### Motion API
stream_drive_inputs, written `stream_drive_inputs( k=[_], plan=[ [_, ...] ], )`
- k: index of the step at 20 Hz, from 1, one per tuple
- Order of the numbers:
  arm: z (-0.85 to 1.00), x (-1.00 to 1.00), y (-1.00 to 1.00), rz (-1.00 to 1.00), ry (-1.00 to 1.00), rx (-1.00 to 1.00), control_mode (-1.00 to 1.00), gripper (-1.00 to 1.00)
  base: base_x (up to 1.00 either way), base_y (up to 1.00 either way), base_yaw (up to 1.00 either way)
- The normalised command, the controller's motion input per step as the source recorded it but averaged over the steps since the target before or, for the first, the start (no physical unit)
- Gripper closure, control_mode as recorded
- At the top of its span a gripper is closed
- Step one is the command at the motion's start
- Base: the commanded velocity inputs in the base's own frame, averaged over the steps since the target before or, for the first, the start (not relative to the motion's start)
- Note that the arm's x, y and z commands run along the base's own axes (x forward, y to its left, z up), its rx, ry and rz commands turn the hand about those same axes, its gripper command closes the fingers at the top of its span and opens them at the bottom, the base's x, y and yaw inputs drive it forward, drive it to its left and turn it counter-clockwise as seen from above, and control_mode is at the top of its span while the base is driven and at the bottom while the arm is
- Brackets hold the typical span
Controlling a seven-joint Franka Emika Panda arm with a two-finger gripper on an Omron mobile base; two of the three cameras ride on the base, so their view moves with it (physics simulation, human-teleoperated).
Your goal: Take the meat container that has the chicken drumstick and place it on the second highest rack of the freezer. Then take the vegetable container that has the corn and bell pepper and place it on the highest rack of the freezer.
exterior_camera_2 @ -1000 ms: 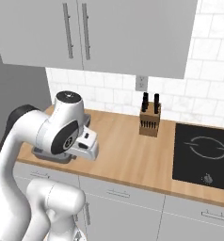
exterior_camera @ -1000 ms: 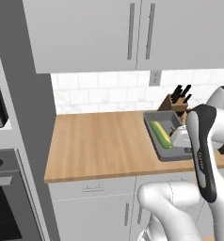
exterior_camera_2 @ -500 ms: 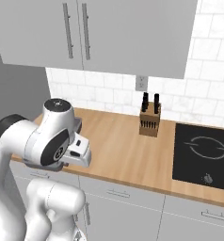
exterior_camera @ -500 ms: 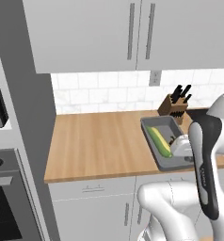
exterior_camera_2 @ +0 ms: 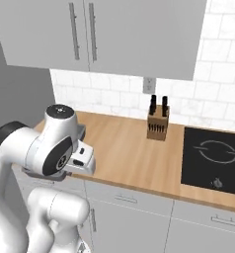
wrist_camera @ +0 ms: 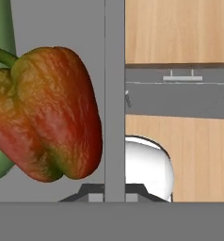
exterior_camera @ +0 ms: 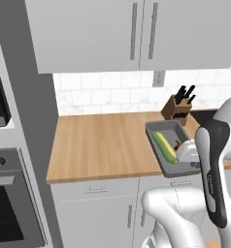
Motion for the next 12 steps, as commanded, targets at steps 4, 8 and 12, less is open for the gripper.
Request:
stream_drive_inputs(
  k=[4,8,12],
  plan=[
    [0.0,0.0,0.0,0.0,0.0,0.0,1.0,1.0,-1.0,0.15,0.07],
    [0.0,0.0,0.0,0.0,0.0,0.0,1.0,1.0,-0.76,0.46,0.66],
    [0.0,0.0,0.0,0.0,0.0,0.0,1.0,1.0,-0.21,0.7,0.89]
  ],
)
